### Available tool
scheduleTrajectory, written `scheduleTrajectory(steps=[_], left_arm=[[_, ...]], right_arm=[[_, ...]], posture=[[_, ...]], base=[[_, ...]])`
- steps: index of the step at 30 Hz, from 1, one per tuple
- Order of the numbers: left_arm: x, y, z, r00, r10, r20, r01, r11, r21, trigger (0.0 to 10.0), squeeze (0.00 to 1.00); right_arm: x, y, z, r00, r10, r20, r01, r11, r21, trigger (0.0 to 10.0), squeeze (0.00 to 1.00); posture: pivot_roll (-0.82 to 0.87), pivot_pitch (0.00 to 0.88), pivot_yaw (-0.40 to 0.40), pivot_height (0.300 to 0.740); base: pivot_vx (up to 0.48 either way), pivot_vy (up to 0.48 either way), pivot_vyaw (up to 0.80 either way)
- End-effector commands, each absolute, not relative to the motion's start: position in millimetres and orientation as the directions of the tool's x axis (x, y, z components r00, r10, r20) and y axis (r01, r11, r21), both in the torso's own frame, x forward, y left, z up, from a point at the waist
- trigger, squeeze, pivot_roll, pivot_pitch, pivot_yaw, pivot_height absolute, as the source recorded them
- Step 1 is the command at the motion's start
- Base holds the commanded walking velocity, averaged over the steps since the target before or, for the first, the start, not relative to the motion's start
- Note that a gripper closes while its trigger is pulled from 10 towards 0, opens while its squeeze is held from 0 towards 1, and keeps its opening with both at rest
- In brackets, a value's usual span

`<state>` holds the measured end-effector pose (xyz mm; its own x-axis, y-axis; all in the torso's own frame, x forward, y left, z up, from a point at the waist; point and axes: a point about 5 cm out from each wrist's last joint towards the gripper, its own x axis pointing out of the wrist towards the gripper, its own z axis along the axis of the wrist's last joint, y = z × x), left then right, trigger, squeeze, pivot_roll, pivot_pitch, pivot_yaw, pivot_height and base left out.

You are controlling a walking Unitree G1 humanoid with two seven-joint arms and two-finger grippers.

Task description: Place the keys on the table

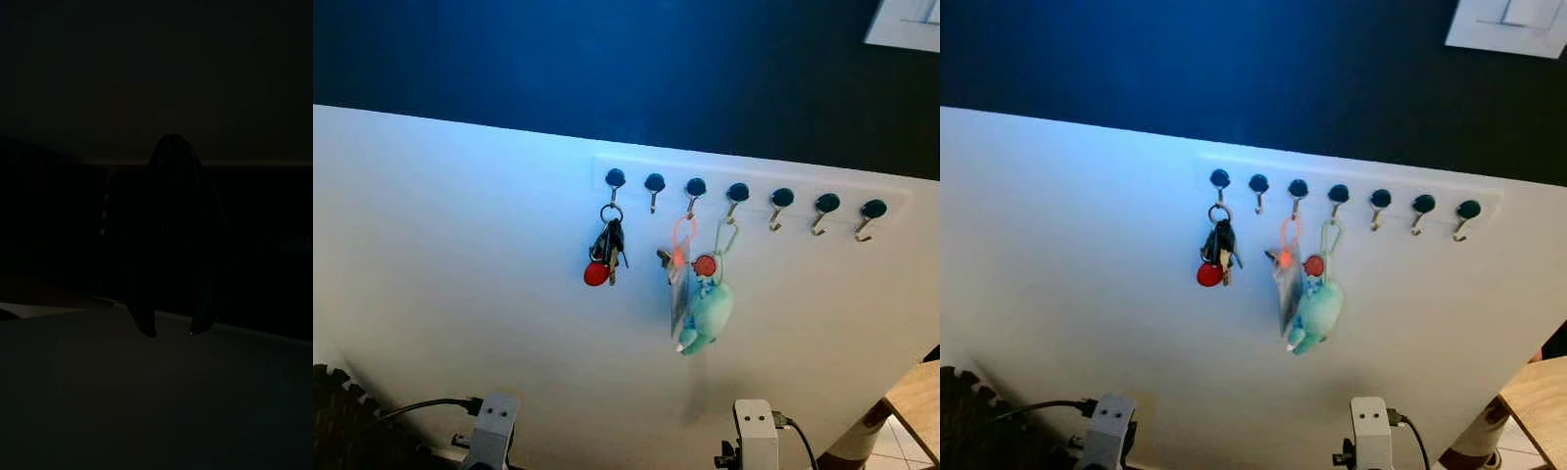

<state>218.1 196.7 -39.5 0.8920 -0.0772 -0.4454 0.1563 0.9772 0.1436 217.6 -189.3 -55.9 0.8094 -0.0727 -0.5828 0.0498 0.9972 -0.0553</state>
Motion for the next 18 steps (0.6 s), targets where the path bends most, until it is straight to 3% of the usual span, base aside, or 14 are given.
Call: scheduleTrajectory(steps=[1,18], left_arm=[[215.2,196.5,-41.6,0.887,-0.074,-0.456,0.146,0.981,0.126,10.0,0.00],[214.6,197.0,-42.0,0.885,-0.071,-0.460,0.144,0.982,0.125,10.0,0.00]], right_arm=[[216.9,-189.9,-56.6,0.804,-0.076,-0.590,0.061,0.997,-0.046,10.0,0.00],[216.2,-189.8,-57.0,0.804,-0.074,-0.590,0.061,0.997,-0.042,10.0,0.00]], posture=[[0.11,0.017,-0.058,0.740],[0.11,0.022,-0.059,0.740]], base=[[-0.266,0.000,0.00],[-0.328,0.000,0.00]])
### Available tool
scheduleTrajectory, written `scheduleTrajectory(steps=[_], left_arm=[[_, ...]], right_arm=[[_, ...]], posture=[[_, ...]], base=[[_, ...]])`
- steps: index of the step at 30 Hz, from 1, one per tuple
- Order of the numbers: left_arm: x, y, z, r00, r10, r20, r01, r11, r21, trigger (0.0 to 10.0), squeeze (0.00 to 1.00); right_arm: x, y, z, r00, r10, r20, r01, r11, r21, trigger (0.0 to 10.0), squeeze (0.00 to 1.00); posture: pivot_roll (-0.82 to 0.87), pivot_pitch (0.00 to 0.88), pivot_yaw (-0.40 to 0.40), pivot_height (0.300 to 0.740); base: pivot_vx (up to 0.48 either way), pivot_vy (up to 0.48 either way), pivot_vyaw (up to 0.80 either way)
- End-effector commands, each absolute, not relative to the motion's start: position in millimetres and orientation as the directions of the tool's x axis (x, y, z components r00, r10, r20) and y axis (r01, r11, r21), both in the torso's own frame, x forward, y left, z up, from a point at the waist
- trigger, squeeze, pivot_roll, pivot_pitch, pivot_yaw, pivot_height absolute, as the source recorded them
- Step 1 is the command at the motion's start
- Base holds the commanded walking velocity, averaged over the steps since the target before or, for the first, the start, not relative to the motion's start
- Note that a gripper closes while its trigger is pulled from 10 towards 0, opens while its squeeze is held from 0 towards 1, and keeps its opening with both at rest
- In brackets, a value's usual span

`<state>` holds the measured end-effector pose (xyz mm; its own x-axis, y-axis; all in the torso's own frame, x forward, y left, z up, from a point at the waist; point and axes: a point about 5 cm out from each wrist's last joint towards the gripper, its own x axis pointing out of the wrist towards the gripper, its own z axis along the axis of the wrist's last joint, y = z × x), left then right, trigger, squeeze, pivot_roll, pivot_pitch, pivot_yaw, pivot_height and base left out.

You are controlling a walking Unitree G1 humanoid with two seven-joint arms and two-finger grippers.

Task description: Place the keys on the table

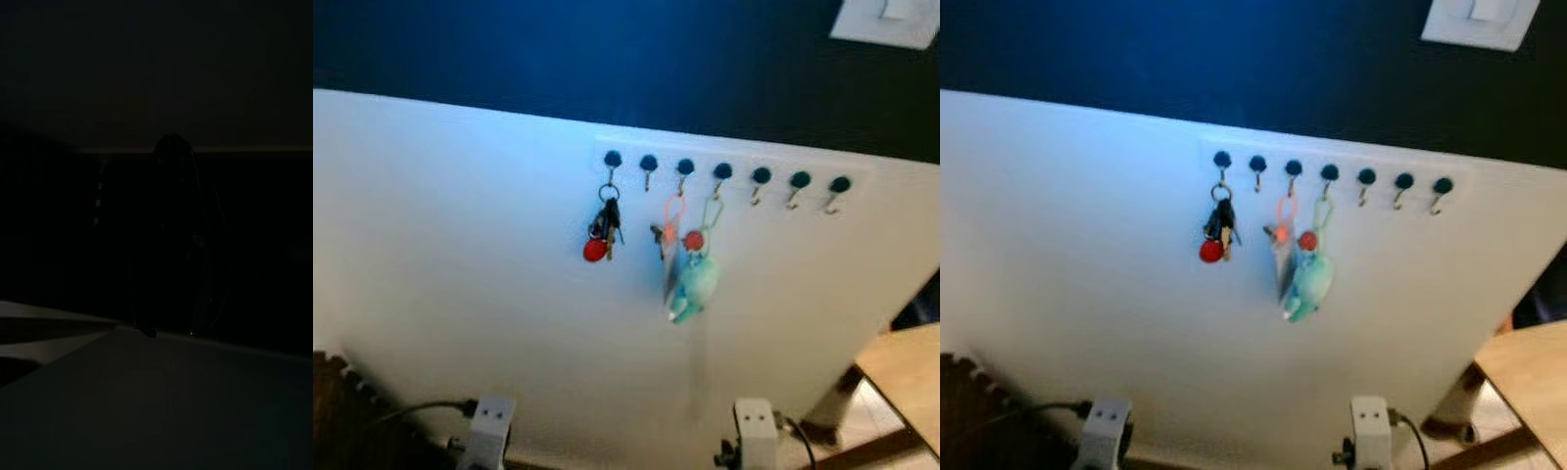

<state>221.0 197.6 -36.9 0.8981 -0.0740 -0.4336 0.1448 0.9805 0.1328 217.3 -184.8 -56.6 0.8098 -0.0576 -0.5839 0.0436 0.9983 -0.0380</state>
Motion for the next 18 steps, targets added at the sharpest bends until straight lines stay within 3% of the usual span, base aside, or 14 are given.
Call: scheduleTrajectory(steps=[1,3,18], left_arm=[[214.7,197.1,-42.1,0.885,-0.070,-0.461,0.143,0.982,0.125,10.0,0.00],[214.9,197.3,-41.9,0.885,-0.070,-0.460,0.144,0.982,0.126,10.0,0.00],[215.3,200.9,-43.0,0.873,-0.054,-0.485,0.143,0.978,0.149,10.0,0.00]], right_arm=[[216.1,-189.8,-57.1,0.804,-0.074,-0.591,0.062,0.997,-0.041,10.0,0.00],[216.0,-189.7,-57.2,0.803,-0.074,-0.591,0.062,0.997,-0.040,10.0,0.00],[215.5,-188.9,-57.8,0.800,-0.069,-0.597,0.063,0.998,-0.032,10.0,0.00]], posture=[[0.11,0.022,-0.059,0.740],[0.11,0.022,-0.059,0.740],[0.12,0.028,-0.056,0.740]], base=[[-0.322,0.000,0.00],[-0.311,0.000,0.00],[0.000,0.000,0.00]])
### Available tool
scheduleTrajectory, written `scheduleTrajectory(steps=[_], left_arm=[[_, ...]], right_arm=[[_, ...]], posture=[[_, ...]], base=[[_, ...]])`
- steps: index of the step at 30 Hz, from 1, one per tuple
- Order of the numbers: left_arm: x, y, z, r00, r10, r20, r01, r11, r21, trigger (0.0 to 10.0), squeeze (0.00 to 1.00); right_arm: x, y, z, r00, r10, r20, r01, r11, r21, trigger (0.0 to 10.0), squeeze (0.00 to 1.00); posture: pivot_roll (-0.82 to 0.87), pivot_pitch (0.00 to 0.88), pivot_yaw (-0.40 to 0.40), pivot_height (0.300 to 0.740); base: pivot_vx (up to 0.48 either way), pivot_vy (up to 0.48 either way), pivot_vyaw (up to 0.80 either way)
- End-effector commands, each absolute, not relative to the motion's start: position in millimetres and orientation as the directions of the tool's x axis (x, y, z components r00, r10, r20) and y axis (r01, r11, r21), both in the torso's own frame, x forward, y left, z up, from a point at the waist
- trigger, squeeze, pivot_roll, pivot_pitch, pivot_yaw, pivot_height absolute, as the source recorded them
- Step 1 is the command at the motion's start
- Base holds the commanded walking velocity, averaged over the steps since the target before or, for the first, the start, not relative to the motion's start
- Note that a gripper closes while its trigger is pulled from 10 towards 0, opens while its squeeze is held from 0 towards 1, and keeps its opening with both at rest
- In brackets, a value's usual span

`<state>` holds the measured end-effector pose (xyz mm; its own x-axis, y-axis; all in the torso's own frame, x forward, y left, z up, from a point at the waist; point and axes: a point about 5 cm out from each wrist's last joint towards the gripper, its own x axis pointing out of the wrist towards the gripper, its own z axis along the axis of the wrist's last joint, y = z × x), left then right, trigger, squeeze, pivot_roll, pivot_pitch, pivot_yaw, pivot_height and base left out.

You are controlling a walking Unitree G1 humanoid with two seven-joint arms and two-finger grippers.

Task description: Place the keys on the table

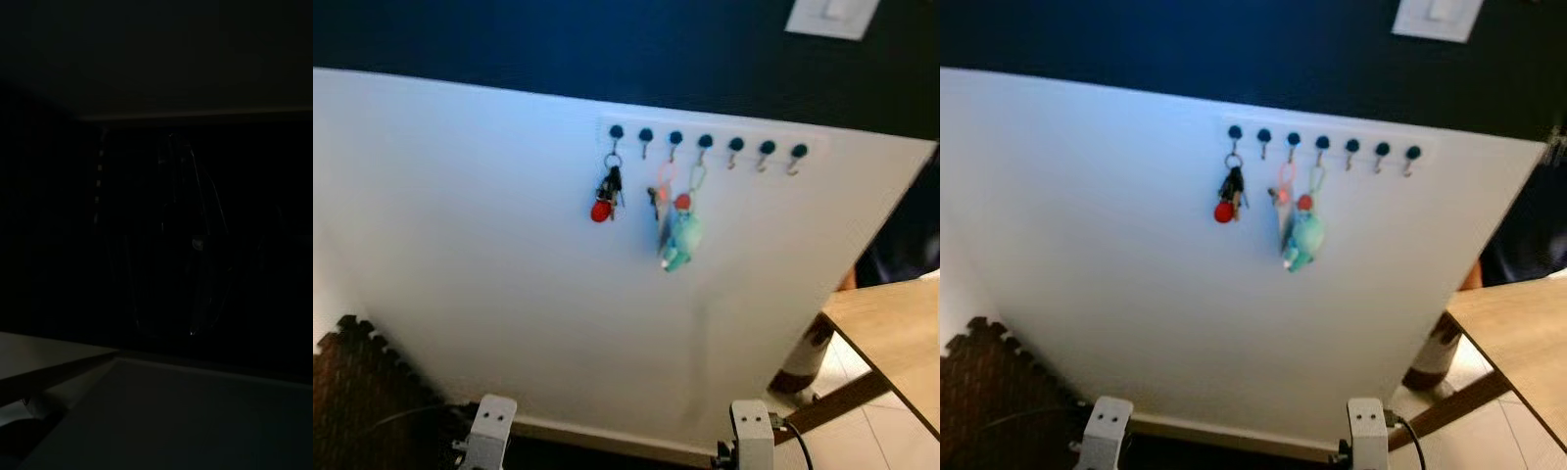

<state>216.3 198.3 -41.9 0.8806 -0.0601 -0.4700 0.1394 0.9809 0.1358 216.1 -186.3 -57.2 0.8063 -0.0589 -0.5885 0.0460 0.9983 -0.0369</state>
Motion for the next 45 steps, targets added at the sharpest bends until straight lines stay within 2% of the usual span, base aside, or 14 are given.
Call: scheduleTrajectory(steps=[1,21,23,25,45], left_arm=[[215.3,201.0,-42.9,0.873,-0.053,-0.484,0.142,0.978,0.150,10.0,0.00],[215.4,203.2,-44.8,0.860,-0.031,-0.510,0.131,0.978,0.160,10.0,0.00],[215.2,202.9,-45.7,0.855,-0.028,-0.518,0.130,0.978,0.161,10.0,0.00],[215.7,202.4,-45.4,0.855,-0.030,-0.517,0.136,0.976,0.168,10.0,0.00],[222.7,196.8,-38.6,0.881,-0.068,-0.467,0.164,0.972,0.168,10.0,0.00]], right_arm=[[215.5,-188.8,-57.9,0.799,-0.069,-0.597,0.062,0.998,-0.031,10.0,0.00],[217.4,-187.7,-57.1,0.800,-0.061,-0.597,0.055,0.998,-0.029,10.0,0.00],[217.3,-187.9,-57.1,0.800,-0.062,-0.596,0.055,0.998,-0.029,10.0,0.00],[217.1,-188.3,-57.2,0.800,-0.063,-0.597,0.055,0.998,-0.031,10.0,0.00],[215.8,-188.9,-57.6,0.800,-0.070,-0.595,0.068,0.997,-0.026,10.0,0.00]], posture=[[0.12,0.028,-0.056,0.740],[0.12,0.013,-0.057,0.740],[0.12,0.013,-0.057,0.740],[0.12,0.010,-0.056,0.740],[0.12,0.016,-0.052,0.740]], base=[[0.000,0.000,0.00],[0.000,0.000,0.00],[0.000,0.480,0.00],[0.000,0.480,0.00],[0.000,0.000,0.00]])
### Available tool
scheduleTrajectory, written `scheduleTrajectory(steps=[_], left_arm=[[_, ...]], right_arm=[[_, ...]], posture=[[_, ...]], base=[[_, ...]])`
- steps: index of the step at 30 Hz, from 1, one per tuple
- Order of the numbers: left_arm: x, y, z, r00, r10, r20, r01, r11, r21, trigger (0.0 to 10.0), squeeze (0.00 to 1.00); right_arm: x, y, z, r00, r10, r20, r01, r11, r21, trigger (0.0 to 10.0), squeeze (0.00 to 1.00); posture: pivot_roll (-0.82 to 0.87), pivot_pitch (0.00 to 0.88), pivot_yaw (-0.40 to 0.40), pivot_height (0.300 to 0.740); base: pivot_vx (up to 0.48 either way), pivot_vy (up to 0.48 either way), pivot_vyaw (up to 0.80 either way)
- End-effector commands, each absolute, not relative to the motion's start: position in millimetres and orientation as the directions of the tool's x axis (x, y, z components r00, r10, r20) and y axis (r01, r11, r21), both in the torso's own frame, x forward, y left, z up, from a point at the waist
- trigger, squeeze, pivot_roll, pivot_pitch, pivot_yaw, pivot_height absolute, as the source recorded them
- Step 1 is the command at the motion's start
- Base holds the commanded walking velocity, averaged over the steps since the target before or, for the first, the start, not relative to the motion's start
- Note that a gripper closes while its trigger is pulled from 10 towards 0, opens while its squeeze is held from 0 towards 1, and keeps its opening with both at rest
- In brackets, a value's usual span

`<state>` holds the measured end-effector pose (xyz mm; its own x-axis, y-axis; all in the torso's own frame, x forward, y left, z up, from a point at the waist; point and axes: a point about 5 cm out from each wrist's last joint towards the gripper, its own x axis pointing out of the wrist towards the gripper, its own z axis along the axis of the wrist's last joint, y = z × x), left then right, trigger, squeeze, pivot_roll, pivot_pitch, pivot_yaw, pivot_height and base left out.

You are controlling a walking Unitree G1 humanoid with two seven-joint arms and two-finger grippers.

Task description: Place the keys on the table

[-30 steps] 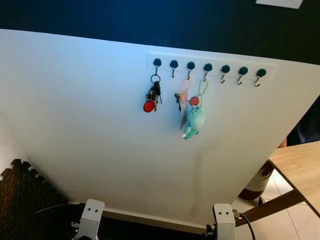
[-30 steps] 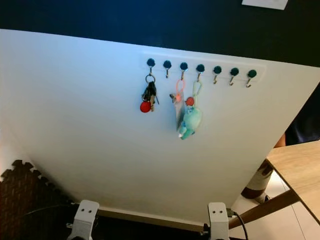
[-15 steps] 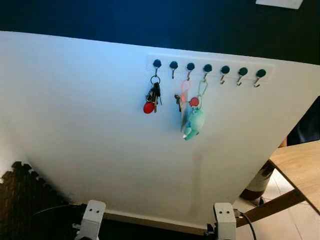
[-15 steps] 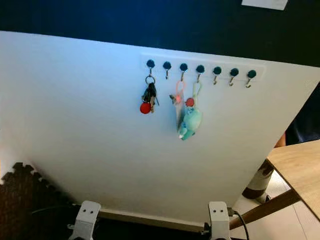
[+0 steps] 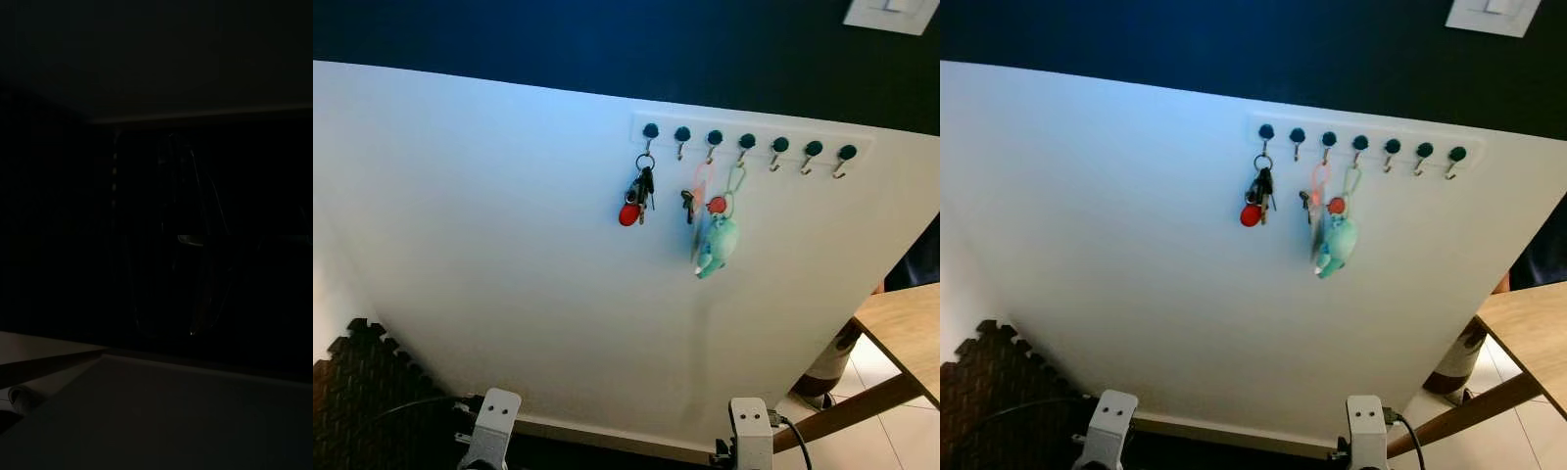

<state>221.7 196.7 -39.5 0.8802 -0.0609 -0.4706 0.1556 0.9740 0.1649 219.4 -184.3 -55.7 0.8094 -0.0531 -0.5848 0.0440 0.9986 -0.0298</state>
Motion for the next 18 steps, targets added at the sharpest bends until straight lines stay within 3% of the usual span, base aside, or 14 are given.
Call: scheduleTrajectory(steps=[1,9,18], left_arm=[[222.7,197.3,-38.6,0.882,-0.066,-0.467,0.161,0.973,0.167,10.0,0.00],[220.7,198.3,-40.8,0.871,-0.062,-0.487,0.164,0.972,0.169,10.0,0.00],[221.2,198.2,-39.7,0.877,-0.065,-0.475,0.159,0.974,0.161,10.0,0.00]], right_arm=[[215.8,-188.9,-57.6,0.800,-0.070,-0.595,0.068,0.997,-0.026,10.0,0.00],[215.8,-188.4,-57.7,0.800,-0.069,-0.596,0.067,0.997,-0.025,10.0,0.00],[216.0,-188.5,-57.6,0.800,-0.069,-0.596,0.066,0.997,-0.026,10.0,0.00]], posture=[[0.12,0.016,-0.052,0.740],[0.12,0.018,-0.054,0.740],[0.12,0.021,-0.055,0.740]], base=[[0.000,0.000,0.00],[0.000,0.000,0.00],[0.000,0.316,0.00]])
